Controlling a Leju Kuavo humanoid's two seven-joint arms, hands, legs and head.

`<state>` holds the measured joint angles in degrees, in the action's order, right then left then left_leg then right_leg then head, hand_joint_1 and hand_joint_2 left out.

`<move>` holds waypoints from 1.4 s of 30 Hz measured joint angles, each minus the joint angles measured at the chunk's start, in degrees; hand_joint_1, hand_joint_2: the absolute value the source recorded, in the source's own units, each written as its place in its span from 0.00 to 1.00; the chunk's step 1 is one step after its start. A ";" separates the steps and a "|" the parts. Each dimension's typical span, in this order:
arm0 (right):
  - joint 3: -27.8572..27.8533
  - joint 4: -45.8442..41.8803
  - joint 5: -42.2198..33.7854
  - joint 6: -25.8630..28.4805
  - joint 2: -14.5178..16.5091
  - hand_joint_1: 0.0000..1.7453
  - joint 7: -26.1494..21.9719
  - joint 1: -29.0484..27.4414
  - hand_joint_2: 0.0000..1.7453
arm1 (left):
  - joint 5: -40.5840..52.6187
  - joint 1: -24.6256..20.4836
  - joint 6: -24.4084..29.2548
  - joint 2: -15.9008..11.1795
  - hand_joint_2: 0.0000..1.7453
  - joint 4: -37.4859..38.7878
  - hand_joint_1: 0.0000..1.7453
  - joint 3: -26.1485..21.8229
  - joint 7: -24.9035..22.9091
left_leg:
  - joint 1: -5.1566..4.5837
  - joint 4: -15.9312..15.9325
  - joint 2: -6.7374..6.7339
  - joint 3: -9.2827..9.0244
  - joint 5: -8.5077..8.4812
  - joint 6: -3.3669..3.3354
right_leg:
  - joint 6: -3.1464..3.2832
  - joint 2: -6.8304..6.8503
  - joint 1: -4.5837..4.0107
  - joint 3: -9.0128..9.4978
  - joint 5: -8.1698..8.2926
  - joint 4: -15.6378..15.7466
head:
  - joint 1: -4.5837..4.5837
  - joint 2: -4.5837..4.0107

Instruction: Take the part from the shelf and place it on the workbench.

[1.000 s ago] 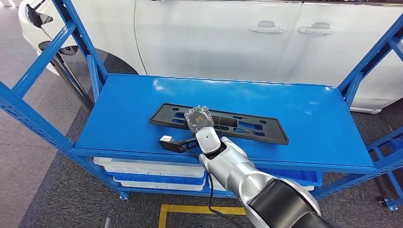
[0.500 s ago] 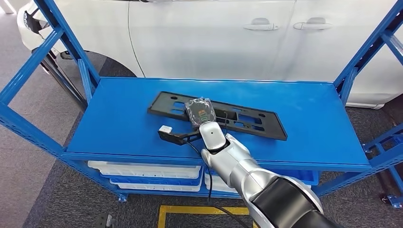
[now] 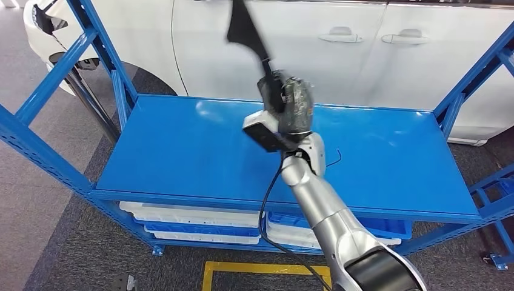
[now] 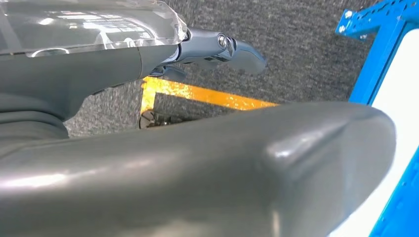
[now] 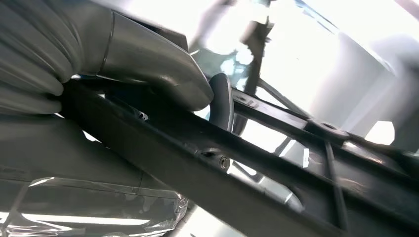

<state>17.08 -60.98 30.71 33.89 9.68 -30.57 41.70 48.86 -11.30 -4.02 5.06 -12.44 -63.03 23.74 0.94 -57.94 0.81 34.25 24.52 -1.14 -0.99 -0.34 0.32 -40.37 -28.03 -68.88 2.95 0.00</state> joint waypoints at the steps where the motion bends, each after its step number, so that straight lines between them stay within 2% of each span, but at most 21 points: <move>1: -0.05 -5.29 -5.39 -2.65 -0.77 0.98 -1.06 -1.38 1.00 | -0.27 0.10 0.16 -0.01 0.00 0.00 0.00 -0.07 0.19 | -0.14 -0.19 0.11 0.05 0.18 0.19 | 0.26 0.06 -0.12 1.92 1.70 4.18 | 0.00 0.00; 3: -0.12 -16.23 -16.49 -9.97 -1.94 0.98 -3.62 -4.73 1.00 | -0.87 0.22 0.48 -0.08 0.00 0.00 0.00 -0.29 0.62 | -0.36 -0.45 0.21 0.18 0.49 0.66 | 0.76 0.17 -0.30 4.23 3.41 9.51 | 0.00 0.00; 7: -0.06 -33.03 -39.15 -30.15 -3.57 0.98 -6.86 -12.37 1.00 | -2.13 0.64 0.91 -0.49 0.00 0.00 0.00 -1.18 1.60 | -0.29 -0.90 0.00 0.08 1.44 1.83 | 1.76 0.23 -0.25 4.90 3.39 10.63 | 0.01 0.00; 9: 0.10 -37.93 -47.54 -40.03 -4.20 0.98 -6.98 -15.79 1.00 | -2.40 1.03 0.87 -0.69 0.00 0.00 0.00 -1.49 1.97 | -0.19 -5.13 -0.31 1.70 4.18 2.36 | 2.24 0.33 -0.03 5.34 3.37 10.96 | 0.01 0.00; 11: 0.22 -41.04 -52.89 -47.91 -4.73 0.98 -6.98 -19.08 1.00 | -2.36 1.41 0.69 -0.74 0.00 0.00 0.00 -1.57 2.08 | -0.12 -12.57 -0.46 5.08 7.63 2.72 | 2.53 0.35 -0.10 5.48 3.23 10.96 | 0.00 0.00; 12: 0.23 -42.20 -54.74 -51.19 -4.96 0.98 -6.98 -20.75 1.00 | -2.25 1.60 0.67 -0.79 0.00 0.00 0.00 -1.58 2.04 | -0.10 -15.32 -0.46 6.41 8.42 2.79 | 2.60 0.35 -0.16 5.52 3.17 10.93 | 0.00 0.00; 13: 0.23 -43.18 -56.07 -53.95 -5.13 0.98 -7.00 -22.38 1.00 | -2.11 1.76 0.75 -0.88 0.00 0.00 0.00 -1.58 1.93 | -0.11 -16.04 -0.47 6.81 8.12 2.77 | 2.64 0.33 -0.21 5.56 3.12 10.90 | 0.00 0.00; 15: 0.36 -44.63 -57.36 -58.26 -5.32 0.98 -7.02 -25.03 1.00 | -1.82 1.99 1.14 -1.11 0.00 0.00 0.00 -1.58 1.49 | -0.19 -10.86 -0.47 4.30 4.75 2.33 | 2.65 0.21 -0.35 5.74 3.01 10.85 | 0.00 0.00; 17: 0.80 -45.37 -57.58 -60.75 -5.47 0.98 -6.89 -26.55 1.00 | -1.61 1.99 1.43 -1.43 0.00 0.00 0.00 -1.57 1.09 | -0.45 -3.04 -0.49 0.40 1.87 1.57 | 2.48 0.03 -0.53 5.89 2.91 10.79 | 0.00 0.00; 18: 1.08 -45.59 -57.57 -61.37 -5.55 0.98 -6.81 -27.09 1.00 | -1.53 1.96 1.49 -1.55 0.00 0.00 0.00 -1.57 1.01 | -0.62 -0.79 -0.51 -0.71 1.34 1.25 | 2.27 -0.02 -0.59 5.90 2.88 10.77 | 0.00 0.00; 21: 1.65 -46.07 -57.53 -61.79 -5.76 0.98 -6.71 -28.35 1.00 | -1.45 2.05 1.53 -1.68 0.00 0.00 0.00 -1.56 0.92 | -0.78 0.54 -0.47 -1.30 1.08 0.59 | 1.36 -0.03 -0.55 5.90 2.91 10.81 | 0.00 0.00; 23: 1.76 -46.36 -57.54 -61.79 -5.93 0.98 -6.67 -28.65 1.00 | -1.45 2.10 1.53 -1.70 0.00 0.00 0.00 -1.56 0.90 | -0.47 1.12 -0.52 -1.58 0.59 0.06 | 0.69 0.01 -0.49 5.31 1.65 9.24 | -0.01 0.00; 26: 1.76 -46.56 -57.55 -61.80 -6.21 0.98 -6.66 -29.10 1.00 | -1.45 2.12 1.53 -1.72 0.00 0.00 0.00 -1.56 0.89 | -0.32 1.36 -0.62 -1.60 0.31 -0.31 | -0.18 0.03 -0.06 0.73 -3.92 -1.04 | 0.00 0.00; 27: 1.77 -46.56 -57.55 -61.87 -6.32 0.98 -6.65 -29.33 1.00 | -1.45 2.16 1.53 -1.72 0.00 0.00 0.00 -1.56 0.88 | -0.32 1.31 -0.63 -1.54 0.31 -0.31 | -0.42 0.04 0.14 -0.77 -5.07 -4.33 | 0.00 0.00; 28: 1.78 -46.56 -57.45 -62.17 -6.44 0.98 -6.67 -29.51 1.00 | -1.42 2.21 1.52 -1.71 0.00 0.00 0.00 -1.56 0.87 | -0.29 1.24 -0.62 -1.51 0.33 -0.28 | -0.62 0.06 0.33 -1.41 -5.15 -5.78 | 0.00 0.00; 29: 1.81 -46.56 -57.15 -62.83 -6.58 0.98 -6.85 -29.62 1.00 | -1.29 2.25 1.49 -1.70 0.00 0.00 0.00 -1.54 0.87 | -0.25 1.13 -0.61 -1.50 0.38 -0.20 | -0.78 0.10 0.53 -0.85 -4.09 -4.79 | 0.00 0.00; 31: 2.00 -46.56 -55.81 -65.29 -6.85 0.98 -7.62 -29.67 1.00 | -0.77 2.23 1.38 -1.68 0.00 0.00 0.00 -1.38 0.85 | -0.12 0.71 -0.53 -1.51 0.66 0.21 | -0.95 0.23 0.93 2.99 -0.47 2.67 | 0.00 0.00; 33: 2.30 -46.62 -53.71 -67.67 -7.03 0.98 -8.47 -29.90 1.00 | -0.25 2.06 1.28 -1.76 0.00 0.00 0.00 -1.15 0.79 | -0.27 0.02 -0.42 -1.26 1.04 0.89 | -0.52 0.21 0.94 6.02 1.57 8.84 | 0.00 0.00; 37: 2.39 -46.95 -49.19 -69.49 -7.05 0.98 -9.11 -30.38 1.00 | 0.10 1.99 1.00 -2.03 0.00 0.00 0.00 -0.98 0.66 | -0.19 -0.24 -0.41 -1.12 1.41 2.16 | 1.22 0.02 0.63 6.30 1.88 9.94 | 0.00 0.00; 39: 2.03 -47.46 -46.97 -69.36 -6.78 0.98 -9.17 -30.19 1.00 | 0.20 1.98 0.67 -2.09 0.00 0.00 0.00 -0.89 0.60 | -0.07 -3.41 -0.48 0.06 3.92 2.62 | 1.89 0.18 0.76 6.29 2.23 10.15 | 0.00 0.00; 42: 1.23 -48.19 -45.24 -68.27 -6.40 0.98 -9.21 -29.71 1.00 | 0.16 2.02 0.39 -2.11 0.00 0.00 0.00 -0.66 0.02 | -0.03 -14.49 -0.53 4.50 9.95 2.94 | 2.41 0.38 0.46 5.88 2.58 10.14 | 0.00 0.00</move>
<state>18.31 -109.17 -14.52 -34.38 3.28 -39.78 11.99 49.02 -9.29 -3.63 2.95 -12.44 -63.69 23.76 0.91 -72.43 0.28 38.75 34.47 1.79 1.43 0.04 0.79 -34.49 -25.44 -58.74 2.95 0.00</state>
